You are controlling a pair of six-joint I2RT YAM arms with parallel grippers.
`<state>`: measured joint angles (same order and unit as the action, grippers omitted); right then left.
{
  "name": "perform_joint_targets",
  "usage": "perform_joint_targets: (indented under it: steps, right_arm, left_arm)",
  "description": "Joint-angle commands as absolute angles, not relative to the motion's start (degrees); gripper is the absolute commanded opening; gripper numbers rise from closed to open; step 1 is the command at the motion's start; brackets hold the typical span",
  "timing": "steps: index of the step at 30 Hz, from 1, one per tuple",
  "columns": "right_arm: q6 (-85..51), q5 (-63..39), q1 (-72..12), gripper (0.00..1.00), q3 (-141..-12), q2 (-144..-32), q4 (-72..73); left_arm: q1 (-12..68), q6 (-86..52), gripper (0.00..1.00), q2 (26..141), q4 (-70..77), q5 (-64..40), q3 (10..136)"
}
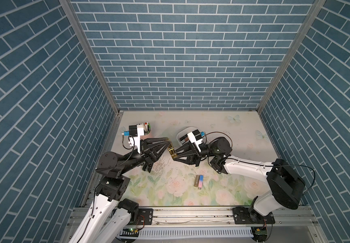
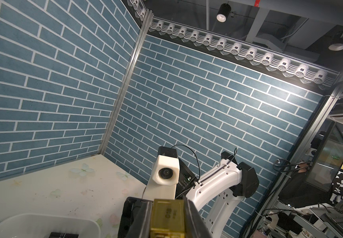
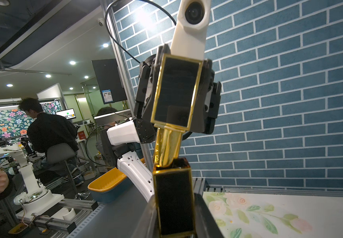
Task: Put the lipstick into the storage box
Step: Adjust the lipstick.
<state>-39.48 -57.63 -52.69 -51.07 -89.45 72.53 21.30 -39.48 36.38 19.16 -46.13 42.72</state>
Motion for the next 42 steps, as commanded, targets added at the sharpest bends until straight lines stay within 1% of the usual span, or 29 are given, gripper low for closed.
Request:
perform_joint_targets:
  steps: [1, 7, 13, 18, 21, 24, 28, 32, 38, 40, 42]
  right_arm:
    - [-42.73, -56.21, -52.84, 0.05, -53.47, -87.93, 73.48]
    - [-45.64, -56.25, -52.92, 0.05, -55.14, -87.91, 73.74]
    - [-53.01, -55.19, -52.8, 0.03, -56.96, -88.55, 77.4]
    - [-50.66, -52.93, -52.73, 0.02, -56.47, -86.51, 73.74]
    - [-47.11, -51.35, -52.72, 0.02, -56.77, -85.11, 67.51]
    - [-45.49, -51.22, -52.73, 0.02, -56.6, -84.55, 66.47]
    - [-46.24, -49.86, -52.67, 0.02, -55.68, -84.05, 73.02]
    - [-44.18, -50.43, -52.52, 0.01, -57.44, -84.36, 70.15]
    - [-53.73, -50.89, -49.71, 0.0, -57.95, -86.87, 80.82]
    - [-52.39, -52.23, -49.29, 0.0, -59.25, -87.21, 76.51]
    - [-48.04, -52.93, -49.14, 0.0, -59.65, -86.4, 71.17]
  left_arm:
    - [21.58, -38.0, 0.12, 36.3, 19.16, -46.77, 42.36]
    - [21.58, -35.72, 0.11, 36.29, 15.98, -46.66, 42.58]
    - [21.62, -32.63, 0.11, 36.3, 12.17, -46.6, 43.62]
    - [21.58, -28.87, 0.11, 35.89, 5.8, -43.72, 45.44]
    - [21.6, -28.42, 0.11, 35.54, 5.11, -43.1, 45.62]
    - [21.67, -28.51, 0.11, 36.3, 5.11, -43.87, 45.47]
    - [21.85, -29.98, 0.11, 36.3, 7.48, -45.0, 43.61]
    - [23.47, -27.13, 0.11, 39.04, 4.34, -46.1, 44.15]
    - [24.35, -23.67, 0.1, 39.72, -0.2, -47.63, 44.55]
    - [24.35, -21.35, 0.09, 40.58, -3.49, -48.12, 45.82]
    - [24.39, -19.51, 0.09, 41.25, -6.41, -48.04, 47.04]
